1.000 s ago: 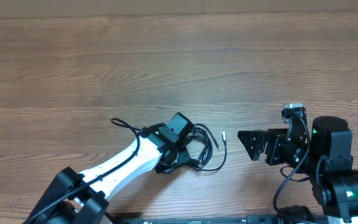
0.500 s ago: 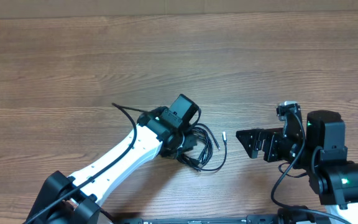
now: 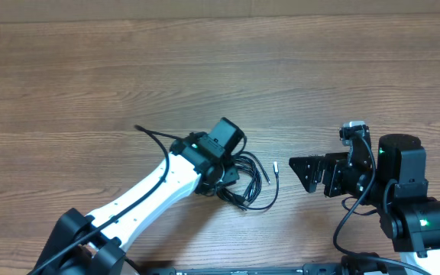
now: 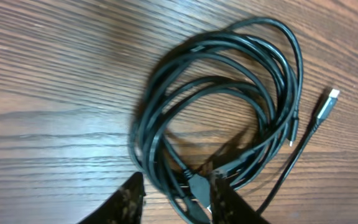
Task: Untangle cables
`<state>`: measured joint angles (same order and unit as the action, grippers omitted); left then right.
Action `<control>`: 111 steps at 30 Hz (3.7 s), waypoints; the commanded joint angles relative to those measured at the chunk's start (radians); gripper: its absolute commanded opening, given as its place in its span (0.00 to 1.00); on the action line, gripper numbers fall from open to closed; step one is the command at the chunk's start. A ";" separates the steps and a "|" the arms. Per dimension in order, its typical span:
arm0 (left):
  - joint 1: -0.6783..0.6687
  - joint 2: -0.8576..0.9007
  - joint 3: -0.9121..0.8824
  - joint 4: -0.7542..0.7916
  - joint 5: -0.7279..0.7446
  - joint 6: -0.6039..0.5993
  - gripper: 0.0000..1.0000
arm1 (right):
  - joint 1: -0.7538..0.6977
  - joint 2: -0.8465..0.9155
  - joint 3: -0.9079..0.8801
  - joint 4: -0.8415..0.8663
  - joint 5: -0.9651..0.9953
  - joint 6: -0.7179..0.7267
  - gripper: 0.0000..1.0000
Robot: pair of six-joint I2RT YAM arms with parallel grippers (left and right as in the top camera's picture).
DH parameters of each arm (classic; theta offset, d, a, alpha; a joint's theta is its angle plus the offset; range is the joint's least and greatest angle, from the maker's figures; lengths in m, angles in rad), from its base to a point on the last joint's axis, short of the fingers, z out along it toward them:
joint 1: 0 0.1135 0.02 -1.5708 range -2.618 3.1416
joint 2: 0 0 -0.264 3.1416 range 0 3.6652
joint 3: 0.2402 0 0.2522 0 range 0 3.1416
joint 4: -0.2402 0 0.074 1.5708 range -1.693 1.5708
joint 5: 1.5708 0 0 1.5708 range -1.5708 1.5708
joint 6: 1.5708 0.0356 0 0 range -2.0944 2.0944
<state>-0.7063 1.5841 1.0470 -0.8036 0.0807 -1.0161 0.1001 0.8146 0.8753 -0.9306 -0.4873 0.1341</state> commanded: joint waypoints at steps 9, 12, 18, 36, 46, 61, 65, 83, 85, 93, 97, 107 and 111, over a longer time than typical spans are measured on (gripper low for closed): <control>-0.018 0.111 -0.032 0.021 -0.040 0.010 0.39 | 0.005 -0.007 0.031 -0.022 -0.012 -0.008 1.00; -0.018 0.134 -0.052 0.032 -0.038 0.010 0.39 | 0.005 -0.007 0.031 -0.023 -0.013 -0.008 1.00; -0.020 0.153 -0.059 0.054 -0.035 0.015 0.04 | 0.005 -0.007 0.031 -0.017 -0.013 -0.008 1.00; 0.111 0.105 0.069 -0.042 0.051 0.197 0.04 | 0.005 -0.007 0.030 -0.060 -0.038 -0.008 1.00; 0.119 0.009 0.307 -0.250 0.056 0.322 0.04 | 0.006 -0.006 0.029 -0.147 -0.230 -0.205 1.00; 0.119 0.007 0.607 -0.544 0.071 0.462 0.04 | 0.006 -0.004 0.029 -0.163 -0.289 -0.241 1.00; 0.119 0.007 0.678 -0.581 0.077 0.472 0.04 | 0.006 -0.004 0.029 -0.167 -0.293 -0.240 1.00; 0.119 0.005 1.006 -0.715 0.133 0.513 0.04 | 0.006 0.085 0.028 -0.182 -0.521 -0.210 1.00; 0.119 0.005 1.043 -0.733 0.133 0.516 0.04 | 0.008 0.094 0.028 -0.169 -0.591 -0.210 1.00; 0.119 0.005 1.183 -0.769 0.134 0.515 0.04 | 0.133 0.097 0.028 -0.091 -0.614 -0.209 1.00; 0.119 0.005 1.214 -0.789 0.135 0.515 0.04 | 0.232 0.097 0.028 0.039 -0.611 -0.154 1.00; 0.119 0.001 1.232 -0.844 0.196 0.516 0.04 | 0.393 0.122 0.028 0.381 -0.343 0.087 1.00; 0.119 -0.001 1.236 -0.844 0.232 0.520 0.04 | 0.411 0.163 0.028 0.406 -0.335 0.128 1.00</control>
<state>-0.5892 1.6093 2.2509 -1.6531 0.2539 -0.5194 0.4938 0.9466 0.8810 -0.5392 -0.8829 0.1947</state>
